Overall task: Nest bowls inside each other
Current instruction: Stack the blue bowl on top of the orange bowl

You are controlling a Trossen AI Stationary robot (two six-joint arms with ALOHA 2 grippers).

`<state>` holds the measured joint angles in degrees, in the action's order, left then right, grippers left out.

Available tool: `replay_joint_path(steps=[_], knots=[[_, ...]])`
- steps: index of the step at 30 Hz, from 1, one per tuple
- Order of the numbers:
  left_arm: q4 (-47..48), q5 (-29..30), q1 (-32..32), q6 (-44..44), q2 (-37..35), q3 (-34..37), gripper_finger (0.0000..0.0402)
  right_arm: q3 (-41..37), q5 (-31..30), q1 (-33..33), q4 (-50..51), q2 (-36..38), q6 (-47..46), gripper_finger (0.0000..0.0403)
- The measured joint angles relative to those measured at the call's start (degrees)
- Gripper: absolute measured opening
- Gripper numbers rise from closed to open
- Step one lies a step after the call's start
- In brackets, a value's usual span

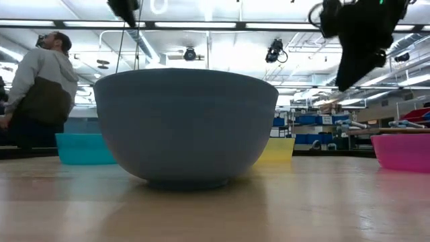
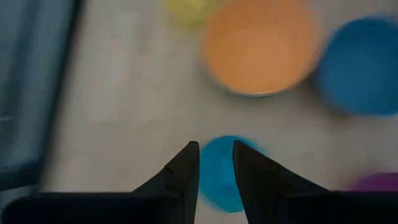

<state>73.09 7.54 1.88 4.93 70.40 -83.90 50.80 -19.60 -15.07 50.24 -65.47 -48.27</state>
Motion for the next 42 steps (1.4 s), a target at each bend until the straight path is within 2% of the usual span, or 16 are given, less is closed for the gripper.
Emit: replay_joint_path(steps=[3,6,12,16,19,24,28,33,42], knots=[[-6.1,-4.9,-2.8,7.2,-6.4,6.7,0.0105,0.0,9.4,-1.5,-9.4,0.0,2.1,0.0134],[-11.1,-5.5,-6.7,13.3,-10.0,11.8,0.0105,0.1,16.1,-1.8,-15.3,-0.8,-1.5,0.0134],[-22.8,-5.3,-12.5,15.1,-10.6,19.1,0.0105,0.1,18.1,-2.2,-22.5,-8.9,-4.5,0.0135],[-25.1,-3.2,-14.0,15.1,-8.6,21.0,0.0105,0.3,20.3,-2.2,-34.7,-17.5,-2.8,0.0140],[-26.8,-2.1,-15.0,15.3,-7.5,21.0,0.0105,2.1,23.2,-2.1,-40.0,-23.5,-3.0,0.0145],[-30.6,-2.0,-16.6,15.3,-7.3,20.9,0.0105,6.9,21.2,-3.0,-39.2,-31.8,-4.0,0.0150],[-33.1,-1.6,-18.2,15.3,-7.2,20.9,0.0105,9.9,18.7,-4.1,-39.7,-35.4,-4.2,0.0151],[-34.8,-0.7,-20.8,17.0,-7.0,20.9,0.0105,11.7,16.9,-5.4,-39.3,-36.5,-5.9,0.0150],[-34.7,5.2,-27.7,22.7,-6.8,20.9,0.0105,16.4,9.7,-9.1,-39.0,-36.5,-8.1,0.0150]])
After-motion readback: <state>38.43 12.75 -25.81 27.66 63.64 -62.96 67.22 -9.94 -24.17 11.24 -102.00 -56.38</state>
